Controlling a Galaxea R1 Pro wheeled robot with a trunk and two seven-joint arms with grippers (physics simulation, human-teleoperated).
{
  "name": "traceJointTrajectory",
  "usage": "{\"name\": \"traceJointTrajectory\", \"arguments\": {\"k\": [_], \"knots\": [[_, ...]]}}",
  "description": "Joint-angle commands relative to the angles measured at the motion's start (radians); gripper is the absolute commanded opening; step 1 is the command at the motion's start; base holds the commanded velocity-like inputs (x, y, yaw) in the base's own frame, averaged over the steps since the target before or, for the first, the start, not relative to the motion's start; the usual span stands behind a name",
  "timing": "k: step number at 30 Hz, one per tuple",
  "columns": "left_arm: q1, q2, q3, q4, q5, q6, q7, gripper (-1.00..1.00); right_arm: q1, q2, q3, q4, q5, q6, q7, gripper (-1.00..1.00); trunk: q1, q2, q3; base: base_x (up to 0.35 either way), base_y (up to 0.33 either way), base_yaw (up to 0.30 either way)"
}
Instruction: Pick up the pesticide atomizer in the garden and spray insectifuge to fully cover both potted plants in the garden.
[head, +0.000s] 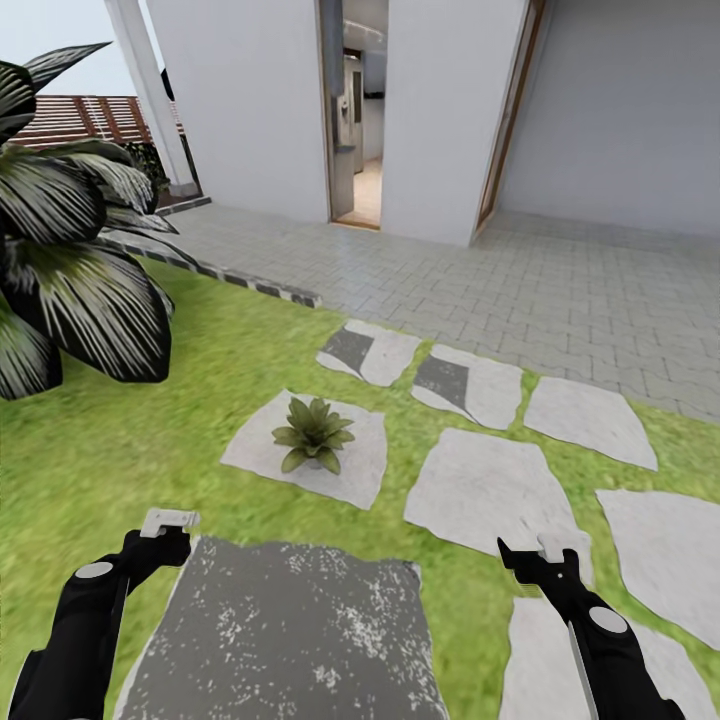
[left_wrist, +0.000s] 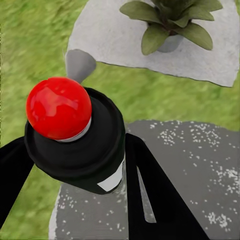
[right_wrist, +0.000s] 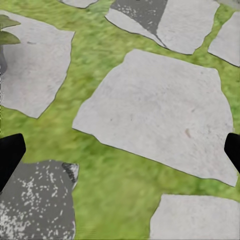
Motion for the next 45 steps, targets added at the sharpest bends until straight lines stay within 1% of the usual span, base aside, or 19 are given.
{"name": "traceJointTrajectory", "arguments": {"k": [1,9,24,30,36,45], "knots": [[-0.001,-0.001,0.003,-0.002,-0.009,0.002,-0.009,-1.00,-0.001,0.001,-0.004,-0.002,0.009,0.004,0.009,1.00,0.000,-0.001,-0.001,0.272,0.099,0.000],[-0.001,-0.001,0.003,-0.002,-0.009,0.002,-0.009,-1.00,-0.001,0.001,-0.004,-0.002,0.009,0.004,0.009,1.00,0.000,-0.001,-0.001,0.272,0.086,0.000],[-0.001,-0.001,0.003,-0.002,-0.009,0.002,-0.009,-1.00,-0.001,0.001,-0.004,-0.002,0.009,0.004,0.009,1.00,0.000,-0.001,-0.001,0.272,0.003,0.000],[-0.001,-0.001,0.003,-0.002,-0.009,0.002,-0.009,-1.00,-0.001,0.001,-0.004,-0.002,0.009,0.004,0.009,1.00,0.000,-0.001,0.006,0.272,0.000,0.000],[-0.001,-0.001,0.003,-0.003,-0.009,0.002,-0.009,-1.00,-0.001,0.001,-0.004,-0.002,0.009,0.004,0.009,1.00,0.000,-0.001,0.007,0.272,0.000,-0.003],[-0.001,-0.001,0.003,-0.003,-0.009,0.002,-0.009,-1.00,-0.001,0.001,-0.004,-0.002,0.009,0.004,0.009,1.00,0.000,-0.001,0.013,0.272,0.000,-0.218]]}}
